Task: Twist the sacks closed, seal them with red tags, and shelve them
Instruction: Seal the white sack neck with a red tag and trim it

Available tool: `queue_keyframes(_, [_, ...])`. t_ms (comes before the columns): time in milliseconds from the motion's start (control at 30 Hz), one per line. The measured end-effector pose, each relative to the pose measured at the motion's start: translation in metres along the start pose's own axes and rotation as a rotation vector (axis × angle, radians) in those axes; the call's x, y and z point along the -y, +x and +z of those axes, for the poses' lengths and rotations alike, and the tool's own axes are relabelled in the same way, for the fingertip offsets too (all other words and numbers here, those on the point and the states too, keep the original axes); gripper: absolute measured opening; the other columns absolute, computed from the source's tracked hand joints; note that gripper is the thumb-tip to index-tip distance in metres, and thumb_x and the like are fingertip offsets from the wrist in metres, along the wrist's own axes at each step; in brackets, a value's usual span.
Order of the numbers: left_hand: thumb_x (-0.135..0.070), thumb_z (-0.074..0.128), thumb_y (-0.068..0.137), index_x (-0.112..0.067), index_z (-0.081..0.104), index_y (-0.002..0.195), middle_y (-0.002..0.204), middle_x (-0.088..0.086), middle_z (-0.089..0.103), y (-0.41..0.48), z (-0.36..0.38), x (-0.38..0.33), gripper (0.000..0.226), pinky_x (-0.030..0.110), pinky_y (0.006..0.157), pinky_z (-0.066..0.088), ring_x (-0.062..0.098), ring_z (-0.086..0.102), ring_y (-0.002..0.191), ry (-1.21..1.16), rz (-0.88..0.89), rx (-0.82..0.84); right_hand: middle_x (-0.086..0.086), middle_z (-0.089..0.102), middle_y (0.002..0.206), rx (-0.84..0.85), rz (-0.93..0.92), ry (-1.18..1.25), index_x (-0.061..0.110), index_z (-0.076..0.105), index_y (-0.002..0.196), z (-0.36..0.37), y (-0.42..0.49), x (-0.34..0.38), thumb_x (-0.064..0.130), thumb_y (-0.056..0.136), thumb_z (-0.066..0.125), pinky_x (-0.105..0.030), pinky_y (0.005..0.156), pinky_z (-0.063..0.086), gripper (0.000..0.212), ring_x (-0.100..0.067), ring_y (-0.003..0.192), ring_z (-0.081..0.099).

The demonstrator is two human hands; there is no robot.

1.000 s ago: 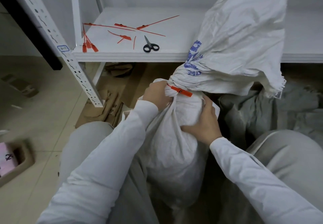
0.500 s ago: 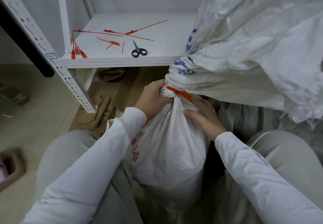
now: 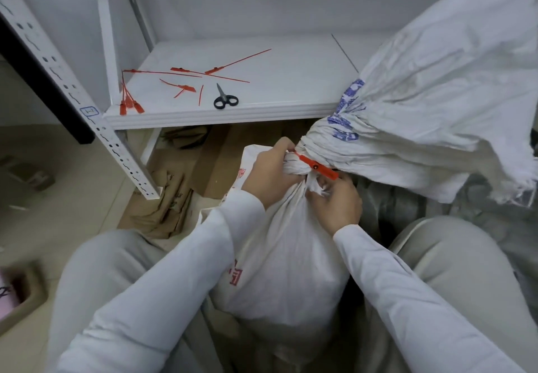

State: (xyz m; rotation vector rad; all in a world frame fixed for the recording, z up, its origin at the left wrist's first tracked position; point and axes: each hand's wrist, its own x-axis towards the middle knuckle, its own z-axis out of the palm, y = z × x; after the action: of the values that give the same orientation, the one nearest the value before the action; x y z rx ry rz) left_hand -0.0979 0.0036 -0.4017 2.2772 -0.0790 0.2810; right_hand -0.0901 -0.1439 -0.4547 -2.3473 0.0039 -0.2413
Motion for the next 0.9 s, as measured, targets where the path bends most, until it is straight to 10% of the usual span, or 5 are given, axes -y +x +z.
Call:
queue_keyframes(667, [-0.018, 0.077, 0.075, -0.012, 0.056, 0.104, 0.097, 0.004, 0.065, 0.002, -0.049, -0.182, 0.037, 0.019, 0.066, 0.035, 0.022, 0.060, 0.090, 0.106, 0.263, -0.101, -0.008, 0.071, 0.082, -0.420, -0.066, 0.699, 0.012, 0.068, 0.082, -0.144, 0.001, 0.039, 0.040, 0.066, 0.062, -0.039, 0.078, 0.052, 0.033, -0.024, 0.080, 0.065])
queue_keyframes(900, [-0.016, 0.075, 0.076, -0.008, 0.062, 0.101, 0.098, 0.009, 0.069, 0.017, -0.057, -0.253, 0.029, 0.022, 0.068, 0.032, 0.028, 0.062, 0.097, 0.225, 0.458, -0.129, -0.004, 0.059, 0.072, -0.608, -0.048, 0.887, 0.005, 0.061, 0.077, -0.191, 0.007, 0.057, 0.007, 0.074, 0.063, -0.024, 0.070, 0.040, 0.004, -0.014, 0.070, 0.049])
